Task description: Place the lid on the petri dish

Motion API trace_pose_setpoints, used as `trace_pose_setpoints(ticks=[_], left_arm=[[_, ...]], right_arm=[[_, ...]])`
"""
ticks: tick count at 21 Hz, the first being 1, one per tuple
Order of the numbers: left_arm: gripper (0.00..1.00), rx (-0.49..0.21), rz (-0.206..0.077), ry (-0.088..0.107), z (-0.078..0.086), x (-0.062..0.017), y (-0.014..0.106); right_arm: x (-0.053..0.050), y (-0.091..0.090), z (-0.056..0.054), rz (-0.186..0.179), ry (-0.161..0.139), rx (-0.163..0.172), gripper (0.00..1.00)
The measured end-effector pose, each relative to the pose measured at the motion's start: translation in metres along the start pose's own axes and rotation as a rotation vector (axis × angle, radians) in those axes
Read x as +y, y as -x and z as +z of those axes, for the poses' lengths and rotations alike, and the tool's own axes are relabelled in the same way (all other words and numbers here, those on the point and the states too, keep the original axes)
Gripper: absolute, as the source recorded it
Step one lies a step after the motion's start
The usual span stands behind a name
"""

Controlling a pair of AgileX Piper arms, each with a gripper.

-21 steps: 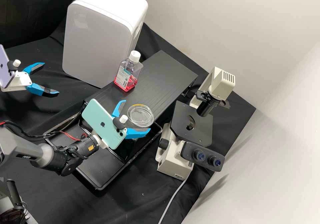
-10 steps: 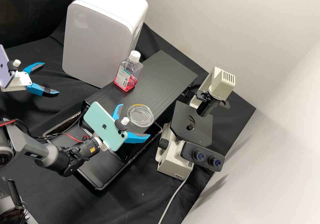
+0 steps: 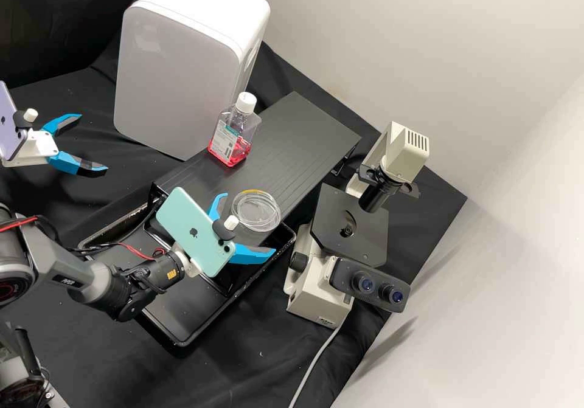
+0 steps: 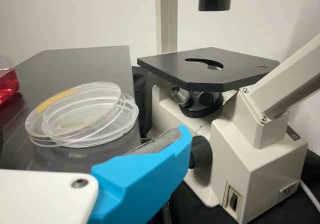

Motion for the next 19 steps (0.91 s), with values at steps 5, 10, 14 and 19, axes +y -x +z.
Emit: trace_pose_setpoints(ticks=[5, 10, 14, 19], left_arm=[[1.0, 0.0, 0.0, 0.0, 0.0, 0.0, 0.0], [1.0, -0.001, 0.004, 0.003, 0.001, 0.0009, -0.001], [1.0, -0.002, 0.005, 0.004, 0.001, 0.001, -0.001], [1.0, -0.002, 0.005, 0.004, 0.001, 0.001, -0.001]], right_arm=[[0.001, -0.007, 0.001, 0.019, 0.001, -0.014, 1.0], [0.001, -0.014, 0.0, 0.016, 0.013, -0.011, 1.0], [-0.002, -0.019, 0.0, 0.007, 0.009, -0.013, 1.0], [-0.007, -0.029, -0.001, -0.015, 0.014, -0.007, 1.0]])
